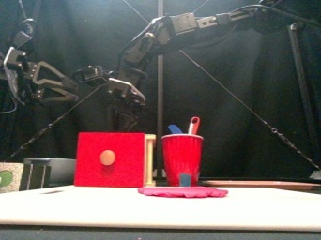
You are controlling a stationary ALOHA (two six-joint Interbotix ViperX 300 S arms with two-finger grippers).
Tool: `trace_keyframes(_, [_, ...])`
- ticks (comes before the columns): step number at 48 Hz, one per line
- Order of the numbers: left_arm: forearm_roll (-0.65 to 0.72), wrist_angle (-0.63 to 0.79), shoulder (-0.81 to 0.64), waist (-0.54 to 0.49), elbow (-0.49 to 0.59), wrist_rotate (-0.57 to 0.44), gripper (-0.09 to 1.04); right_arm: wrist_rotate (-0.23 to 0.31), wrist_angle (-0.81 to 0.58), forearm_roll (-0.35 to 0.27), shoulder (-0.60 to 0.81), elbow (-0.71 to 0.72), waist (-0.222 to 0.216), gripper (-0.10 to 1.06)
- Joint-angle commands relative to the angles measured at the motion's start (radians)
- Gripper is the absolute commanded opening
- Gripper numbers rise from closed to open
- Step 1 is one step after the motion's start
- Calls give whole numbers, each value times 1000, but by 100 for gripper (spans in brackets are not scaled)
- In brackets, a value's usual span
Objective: Get the cutter from the drawer then cut the dough then place the extra dough in the bowl
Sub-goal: Place the cutter on the board
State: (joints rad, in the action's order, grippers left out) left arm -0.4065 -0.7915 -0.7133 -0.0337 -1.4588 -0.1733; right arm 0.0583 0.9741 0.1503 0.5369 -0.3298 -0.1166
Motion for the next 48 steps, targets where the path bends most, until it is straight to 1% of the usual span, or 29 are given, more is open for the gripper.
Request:
trace_keyframes(1, [3, -3, 2, 2, 11, -2, 84, 2, 21, 3, -38, -49, 0, 48])
trace_keyframes(16, [2, 3, 2, 0, 11, -2, 84, 12, 141, 6, -49, -155, 26, 48])
trace_keyframes(39, [-37, 46, 0, -8, 11, -2, 84, 23, 245, 29, -57, -235, 44, 48])
trace_keyframes(44, [-37, 46, 2, -8, 11, -2, 84, 25, 259, 40, -72, -241, 46, 48])
trace_keyframes(48, [-37, 48, 2, -8, 11, -2, 84, 23, 264, 34, -86, -235, 44, 48])
